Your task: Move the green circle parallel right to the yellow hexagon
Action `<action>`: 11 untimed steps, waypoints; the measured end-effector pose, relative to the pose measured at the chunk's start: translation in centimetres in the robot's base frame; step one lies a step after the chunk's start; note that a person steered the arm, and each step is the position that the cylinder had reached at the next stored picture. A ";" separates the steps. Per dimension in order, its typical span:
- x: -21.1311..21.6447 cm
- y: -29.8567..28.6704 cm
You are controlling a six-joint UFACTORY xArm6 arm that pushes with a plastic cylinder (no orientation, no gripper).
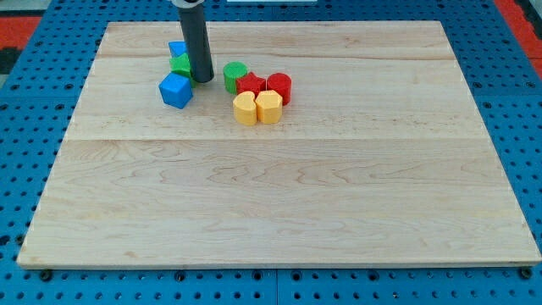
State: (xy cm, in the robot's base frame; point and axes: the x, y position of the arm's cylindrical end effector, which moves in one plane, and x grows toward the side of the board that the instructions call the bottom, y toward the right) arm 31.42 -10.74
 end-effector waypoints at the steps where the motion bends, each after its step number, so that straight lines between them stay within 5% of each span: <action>1: -0.6 3.1; 4: 1.9 3.1; 8: -2.1 15.1; 11: 3.6 20.1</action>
